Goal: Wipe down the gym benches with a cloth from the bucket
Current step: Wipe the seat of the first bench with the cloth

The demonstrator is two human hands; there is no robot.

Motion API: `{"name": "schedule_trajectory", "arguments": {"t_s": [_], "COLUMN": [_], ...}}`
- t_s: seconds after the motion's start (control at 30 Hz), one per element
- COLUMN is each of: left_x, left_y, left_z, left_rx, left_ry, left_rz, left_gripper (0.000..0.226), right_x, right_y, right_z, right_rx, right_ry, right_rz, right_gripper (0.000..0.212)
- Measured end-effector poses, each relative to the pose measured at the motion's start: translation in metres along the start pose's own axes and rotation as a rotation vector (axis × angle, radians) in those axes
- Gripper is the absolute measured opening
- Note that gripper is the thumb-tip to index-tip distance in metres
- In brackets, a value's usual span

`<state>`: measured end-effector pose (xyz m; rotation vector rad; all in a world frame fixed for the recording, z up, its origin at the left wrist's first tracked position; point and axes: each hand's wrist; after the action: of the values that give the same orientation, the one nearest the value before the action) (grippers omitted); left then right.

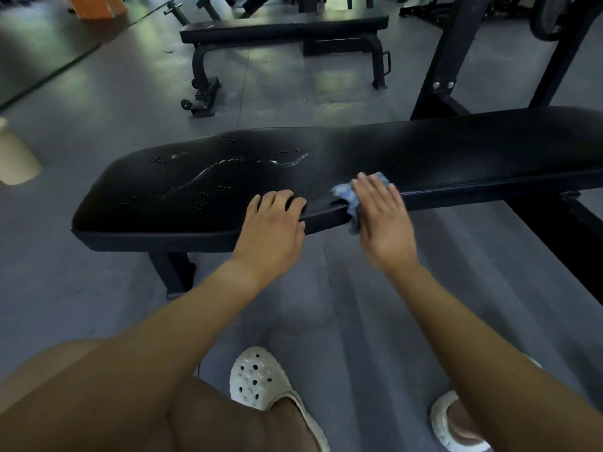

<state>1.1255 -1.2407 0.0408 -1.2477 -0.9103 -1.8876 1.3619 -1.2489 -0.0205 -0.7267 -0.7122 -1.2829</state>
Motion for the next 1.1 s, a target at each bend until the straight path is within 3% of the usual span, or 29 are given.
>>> {"name": "schedule_trajectory", "arguments": {"t_s": [0.17,0.23,0.33,0.47,0.53,0.77,0.87,1.0,1.1], "left_x": [0.01,0.013,0.015,0.018,0.019,0.017,0.015,0.013,0.014], "left_y": [-0.019,-0.024,-0.024,-0.027,-0.028,-0.029,-0.029,-0.032,-0.034], "left_z": [-0.018,-0.02,-0.02,-0.021,-0.021,-0.023,-0.022,-0.021,-0.02], "left_rx": [0.088,0.104,0.079,0.083,0.081,0.07,0.066,0.062,0.055], "left_ry": [0.097,0.098,0.086,0.076,0.074,0.084,0.091,0.107,0.103], "left_rz": [0.054,0.069,0.055,0.024,0.01,-0.02,-0.016,-0.006,-0.027], "left_gripper": [0.038,0.04,0.035,0.03,0.03,0.031,0.029,0.029,0.03], "right_x": [-0.011,-0.014,-0.016,-0.015,-0.012,-0.017,-0.025,-0.024,-0.017], "right_y": [-0.047,-0.072,-0.1,-0.091,-0.076,-0.059,-0.074,-0.091,-0.073], "right_z": [0.0,-0.003,-0.009,0.001,0.008,0.013,0.014,0.014,0.024], "right_rx": [-0.307,-0.231,0.034,0.286,0.254,-0.168,-0.091,0.196,0.196], "right_ry": [0.099,0.093,0.05,0.043,0.055,0.229,0.27,0.24,0.169], "right_rz": [0.092,0.112,0.111,0.028,-0.025,-0.128,-0.129,0.018,0.073], "right_gripper": [0.058,0.057,0.055,0.051,0.047,0.037,0.036,0.035,0.033]}}
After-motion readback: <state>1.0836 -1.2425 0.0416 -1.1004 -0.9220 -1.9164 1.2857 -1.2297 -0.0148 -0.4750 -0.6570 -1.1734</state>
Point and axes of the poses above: each hand's wrist, its own z-axis towards the middle knuckle, its own x-axis out of the back of the hand, y = z × x, and after that the axes turned 8 degrees about -z, right-handed
